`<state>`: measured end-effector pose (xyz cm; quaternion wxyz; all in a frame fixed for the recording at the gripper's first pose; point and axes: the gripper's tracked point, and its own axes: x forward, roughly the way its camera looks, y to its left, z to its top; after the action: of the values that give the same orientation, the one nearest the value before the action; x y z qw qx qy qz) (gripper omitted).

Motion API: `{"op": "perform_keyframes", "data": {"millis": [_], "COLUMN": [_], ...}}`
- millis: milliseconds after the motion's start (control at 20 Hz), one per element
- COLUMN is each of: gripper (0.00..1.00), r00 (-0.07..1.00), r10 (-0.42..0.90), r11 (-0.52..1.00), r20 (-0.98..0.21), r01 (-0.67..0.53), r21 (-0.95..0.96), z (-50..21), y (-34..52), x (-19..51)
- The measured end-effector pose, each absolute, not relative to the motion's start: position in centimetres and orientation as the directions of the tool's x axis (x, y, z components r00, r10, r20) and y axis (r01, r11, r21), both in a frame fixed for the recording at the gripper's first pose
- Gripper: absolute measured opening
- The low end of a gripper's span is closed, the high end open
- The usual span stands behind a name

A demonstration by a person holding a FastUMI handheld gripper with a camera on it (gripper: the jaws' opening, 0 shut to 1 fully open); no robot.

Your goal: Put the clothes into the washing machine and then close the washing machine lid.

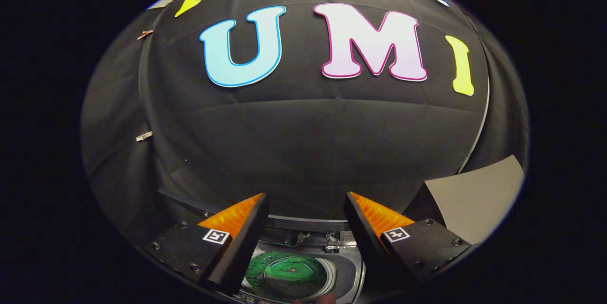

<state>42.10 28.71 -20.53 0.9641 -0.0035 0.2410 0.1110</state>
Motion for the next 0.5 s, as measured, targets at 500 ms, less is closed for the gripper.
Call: {"op": "perform_keyframes", "data": {"millis": [500], "gripper": [1.00], "r00": [0.881], "r10": [0.238], "r11": [0.969], "r20": [-0.409], "r01": [-0.242], "r21": [0.042], "z": [-21.0], "y": [28.4], "x": [38.2]}}
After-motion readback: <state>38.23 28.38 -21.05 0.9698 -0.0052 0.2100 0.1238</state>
